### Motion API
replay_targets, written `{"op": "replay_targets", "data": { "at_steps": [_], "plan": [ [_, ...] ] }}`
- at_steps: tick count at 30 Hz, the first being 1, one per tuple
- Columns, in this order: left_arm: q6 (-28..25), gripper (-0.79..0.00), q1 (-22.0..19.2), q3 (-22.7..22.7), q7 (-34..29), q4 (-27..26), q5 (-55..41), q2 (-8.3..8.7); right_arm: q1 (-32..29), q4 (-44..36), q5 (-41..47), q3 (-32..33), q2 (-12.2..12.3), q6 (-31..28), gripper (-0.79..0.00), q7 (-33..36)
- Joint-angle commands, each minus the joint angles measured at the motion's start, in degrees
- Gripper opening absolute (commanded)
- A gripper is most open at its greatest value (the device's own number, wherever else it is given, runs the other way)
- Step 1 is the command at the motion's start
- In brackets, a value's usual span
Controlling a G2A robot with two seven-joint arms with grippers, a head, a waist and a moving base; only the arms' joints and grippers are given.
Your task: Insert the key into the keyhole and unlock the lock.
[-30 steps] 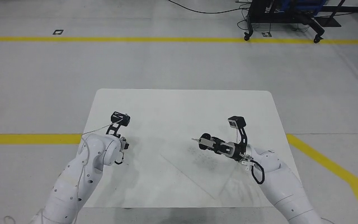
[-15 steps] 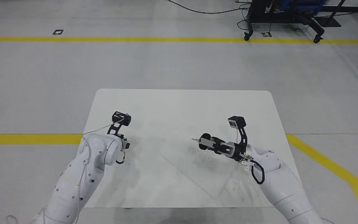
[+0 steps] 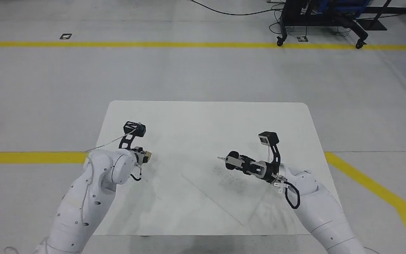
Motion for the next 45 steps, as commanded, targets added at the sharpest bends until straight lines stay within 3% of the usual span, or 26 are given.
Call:
{"op": "replay_targets", "data": {
  "at_steps": [1, 5, 8, 9, 19, 24, 27, 35, 45],
  "plan": [
    [-0.62, -0.785, 1.41, -3.91, 3.79, -1.19, -11.65, -0.14, 0.00, 0.00, 0.00, 0.00, 0.00, 0.00, -0.785, 0.00],
    [-6.86, -0.785, 4.31, -12.28, 9.06, -0.77, -36.76, -0.44, 0.00, 0.00, 0.00, 0.00, 0.00, 0.00, -0.785, 0.00],
    [-12.66, -0.785, 5.56, -15.46, 9.98, -0.57, -47.12, -0.44, 0.00, 0.00, 0.00, 0.00, 0.00, 0.00, -0.785, 0.00],
    [-14.39, -0.785, 6.04, -16.13, 9.13, -1.11, -47.99, -0.29, 0.00, 0.00, 0.00, 0.00, 0.00, 0.00, -0.785, 0.00],
    [-14.05, -0.785, 7.02, -16.14, 11.28, -0.89, -49.00, -0.38, 0.00, 0.00, 0.00, 0.00, 0.00, 0.00, -0.785, 0.00],
    [-17.37, -0.785, 7.55, -12.53, 9.60, 1.36, -50.36, -0.48, 2.94, -0.18, 0.28, -2.45, -0.94, 3.46, -0.785, -5.44],
    [-21.28, -0.785, 6.66, -10.51, 6.45, 4.51, -55.80, -0.62, 6.66, 2.86, 3.61, -5.62, -2.17, 3.03, -0.785, -7.71],
    [-27.92, -0.785, 0.89, -7.54, -3.01, 12.51, -68.48, -0.74, 17.00, 11.28, 2.64, -17.99, -7.06, 3.00, -0.785, -13.48],
    [-25.15, -0.785, -4.24, -4.37, -5.23, 16.40, -70.03, -0.75, 23.55, 19.30, 3.82, -25.59, -11.53, 0.32, -0.785, -14.13]
  ]
}}
